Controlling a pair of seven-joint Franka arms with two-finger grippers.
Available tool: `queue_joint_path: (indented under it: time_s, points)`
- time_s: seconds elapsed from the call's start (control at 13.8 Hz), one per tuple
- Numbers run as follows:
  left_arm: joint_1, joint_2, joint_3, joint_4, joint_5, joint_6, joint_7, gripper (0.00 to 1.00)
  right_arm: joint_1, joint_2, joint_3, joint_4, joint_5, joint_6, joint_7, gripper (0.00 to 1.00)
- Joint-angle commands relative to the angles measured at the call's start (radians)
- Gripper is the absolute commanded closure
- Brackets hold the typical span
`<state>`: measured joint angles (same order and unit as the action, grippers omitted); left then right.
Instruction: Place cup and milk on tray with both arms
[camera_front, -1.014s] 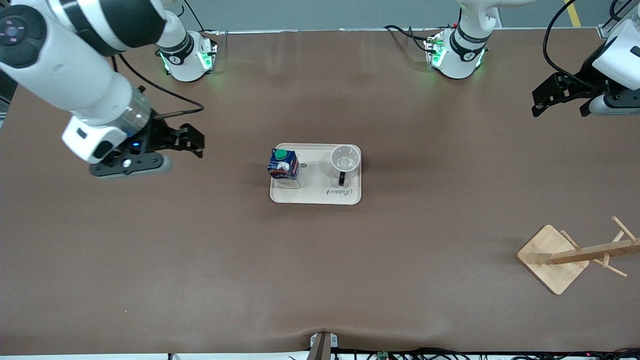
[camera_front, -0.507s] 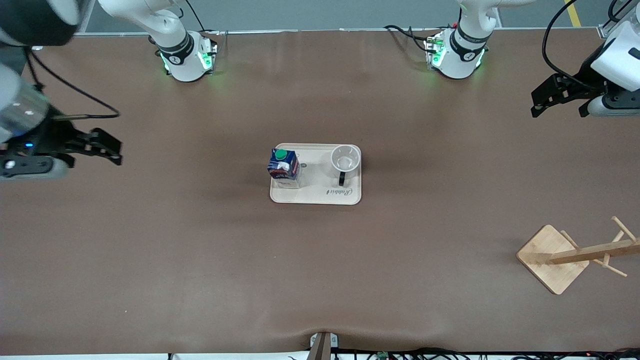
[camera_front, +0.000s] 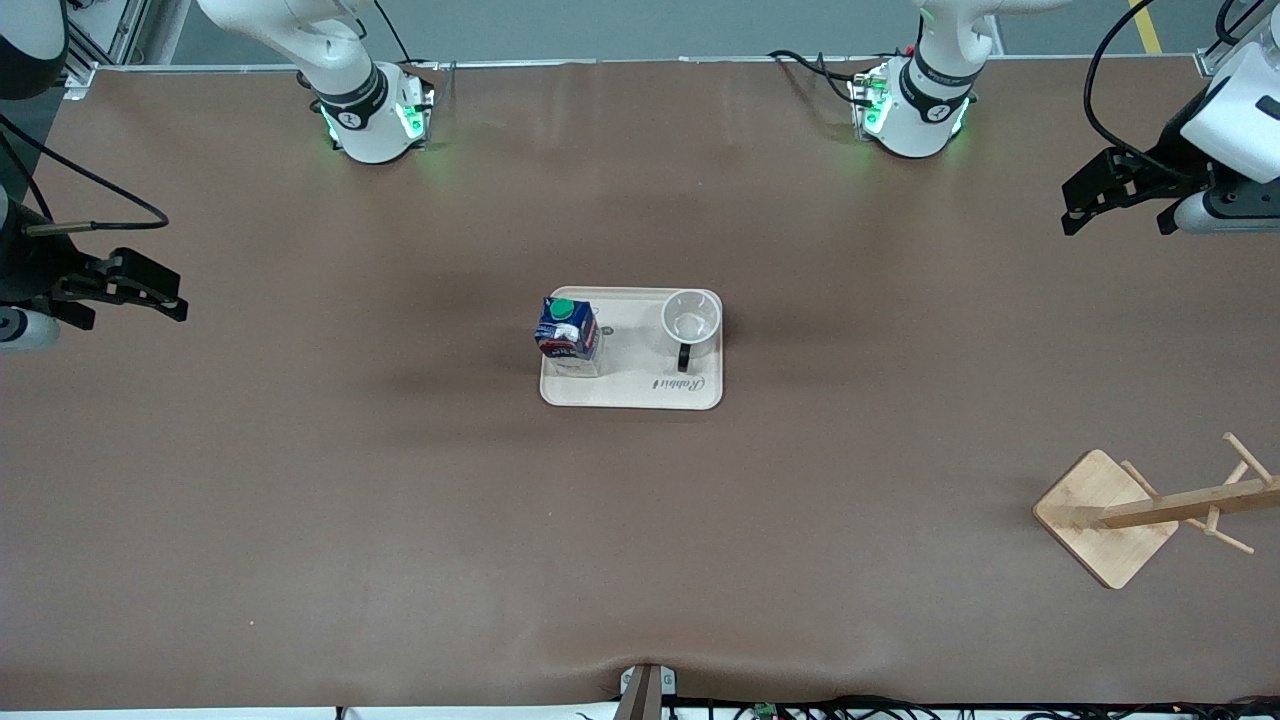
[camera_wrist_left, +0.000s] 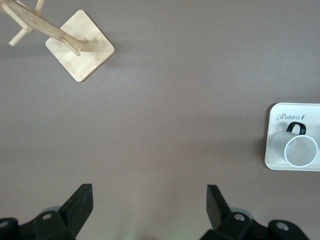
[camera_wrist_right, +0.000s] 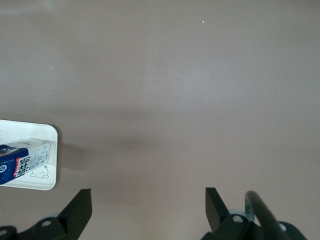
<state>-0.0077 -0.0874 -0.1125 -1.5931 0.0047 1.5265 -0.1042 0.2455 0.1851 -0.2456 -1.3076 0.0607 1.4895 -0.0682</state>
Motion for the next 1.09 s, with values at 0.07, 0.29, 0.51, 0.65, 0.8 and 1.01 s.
queue_joint_path:
  time_s: [0.07, 0.29, 0.51, 0.65, 0.8, 1.01]
  points:
    - [0.002, -0.029, -0.006, -0.013, -0.002, 0.001, -0.005, 0.00, -0.034, -0.032, 0.006, -0.013, -0.010, 0.014, -0.010, 0.00]
    - [0.000, -0.023, -0.004, 0.004, -0.002, -0.003, -0.003, 0.00, -0.090, -0.024, 0.009, -0.013, 0.004, -0.020, -0.021, 0.00]
    - [0.005, -0.012, -0.001, 0.030, 0.000, -0.003, -0.002, 0.00, -0.086, -0.035, 0.015, 0.027, -0.007, -0.028, -0.015, 0.00]
    - [0.005, -0.008, -0.001, 0.032, 0.001, -0.003, 0.001, 0.00, -0.106, -0.045, 0.008, 0.015, 0.020, -0.058, -0.012, 0.00]
    - [0.006, -0.009, 0.004, 0.032, 0.001, -0.005, 0.008, 0.00, -0.112, -0.085, 0.008, -0.030, 0.033, -0.054, -0.007, 0.00]
    - [0.006, -0.011, 0.004, 0.032, 0.001, -0.019, 0.008, 0.00, -0.138, -0.147, 0.006, -0.145, 0.033, -0.010, 0.005, 0.00]
